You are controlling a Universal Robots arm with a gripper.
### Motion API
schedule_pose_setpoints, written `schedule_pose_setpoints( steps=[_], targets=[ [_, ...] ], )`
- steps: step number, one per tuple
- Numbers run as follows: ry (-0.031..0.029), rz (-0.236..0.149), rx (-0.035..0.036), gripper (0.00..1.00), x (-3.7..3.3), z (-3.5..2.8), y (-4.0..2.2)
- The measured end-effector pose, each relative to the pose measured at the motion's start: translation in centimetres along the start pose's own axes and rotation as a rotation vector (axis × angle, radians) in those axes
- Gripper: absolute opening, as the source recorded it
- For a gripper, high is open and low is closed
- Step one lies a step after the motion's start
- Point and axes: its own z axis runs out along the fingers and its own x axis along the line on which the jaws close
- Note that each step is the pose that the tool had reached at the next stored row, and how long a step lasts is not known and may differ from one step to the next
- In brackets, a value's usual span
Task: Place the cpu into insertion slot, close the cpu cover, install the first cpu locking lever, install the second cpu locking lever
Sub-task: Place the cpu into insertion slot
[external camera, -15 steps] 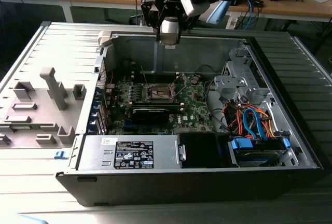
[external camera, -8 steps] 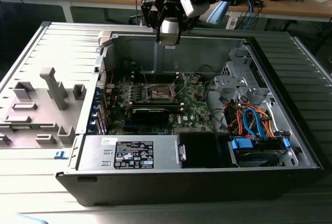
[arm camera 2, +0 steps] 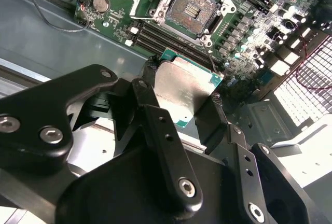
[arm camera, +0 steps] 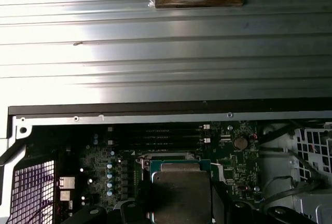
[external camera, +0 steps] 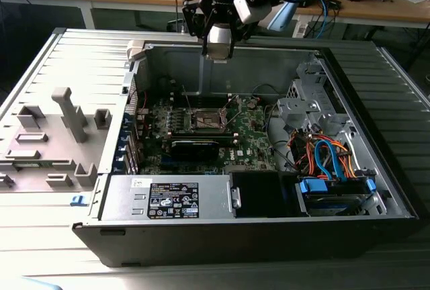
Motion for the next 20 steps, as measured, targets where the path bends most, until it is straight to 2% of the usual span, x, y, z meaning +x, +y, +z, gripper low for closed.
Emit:
schedule_pose_setpoints(
  steps=[20],
  targets=[
    [0.0000,0.000,0.0001,0.55,0.07,0.23,-0.43]
  ],
)
